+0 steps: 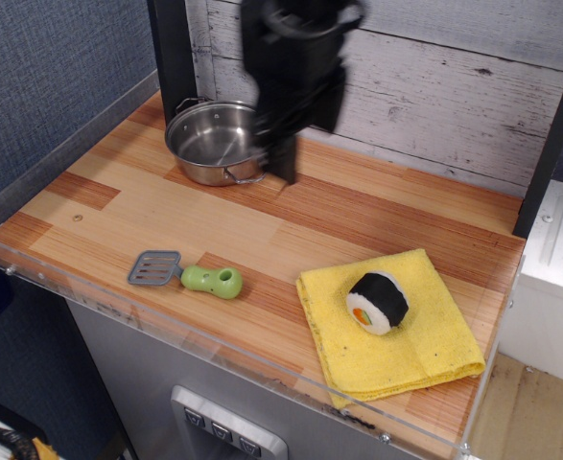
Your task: Move spatula to center front edge of counter left of yellow cloth
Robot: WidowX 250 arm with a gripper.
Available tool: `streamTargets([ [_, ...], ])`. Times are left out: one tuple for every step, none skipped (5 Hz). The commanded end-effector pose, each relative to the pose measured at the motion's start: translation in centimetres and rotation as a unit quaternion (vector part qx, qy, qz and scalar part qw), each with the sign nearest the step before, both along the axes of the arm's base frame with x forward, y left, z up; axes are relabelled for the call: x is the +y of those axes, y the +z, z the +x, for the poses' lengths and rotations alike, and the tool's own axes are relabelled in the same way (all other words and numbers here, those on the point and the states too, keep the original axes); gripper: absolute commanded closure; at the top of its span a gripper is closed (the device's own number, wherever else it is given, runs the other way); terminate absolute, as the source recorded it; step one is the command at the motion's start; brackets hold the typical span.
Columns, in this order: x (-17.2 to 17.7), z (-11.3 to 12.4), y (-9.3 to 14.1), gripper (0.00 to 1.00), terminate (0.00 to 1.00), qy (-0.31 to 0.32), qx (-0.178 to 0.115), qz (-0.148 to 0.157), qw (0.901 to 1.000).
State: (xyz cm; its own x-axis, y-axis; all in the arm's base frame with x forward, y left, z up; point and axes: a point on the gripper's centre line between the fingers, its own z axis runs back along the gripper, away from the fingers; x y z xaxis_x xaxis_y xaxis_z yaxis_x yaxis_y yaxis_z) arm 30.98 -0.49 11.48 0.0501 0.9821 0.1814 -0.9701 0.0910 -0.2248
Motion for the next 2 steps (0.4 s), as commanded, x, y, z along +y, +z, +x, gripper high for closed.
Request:
streamTargets([
  [-0.73,-0.25,2.05,0.0,0.0,0.006,-0.028,0.0,0.9996],
  [-0.73,-0.25,2.05,0.0,1.0,0.006,-0.028,0.0,0.9996],
])
